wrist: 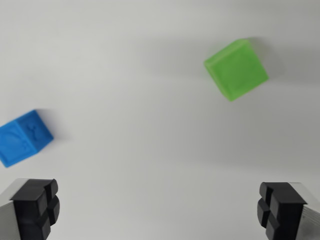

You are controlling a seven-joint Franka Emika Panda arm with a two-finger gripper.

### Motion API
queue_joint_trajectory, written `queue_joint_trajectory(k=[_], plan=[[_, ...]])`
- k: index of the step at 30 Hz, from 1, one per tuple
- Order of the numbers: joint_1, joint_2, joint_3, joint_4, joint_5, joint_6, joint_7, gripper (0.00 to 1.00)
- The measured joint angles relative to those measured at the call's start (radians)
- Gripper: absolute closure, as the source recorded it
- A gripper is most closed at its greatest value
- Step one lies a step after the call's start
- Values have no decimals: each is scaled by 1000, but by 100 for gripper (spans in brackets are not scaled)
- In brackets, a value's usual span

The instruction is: Stack cube

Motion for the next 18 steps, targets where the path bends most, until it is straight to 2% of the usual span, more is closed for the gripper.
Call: queue_joint_trajectory(k=[18], plan=[[47,2,32,-92,-7,96,-17,0]])
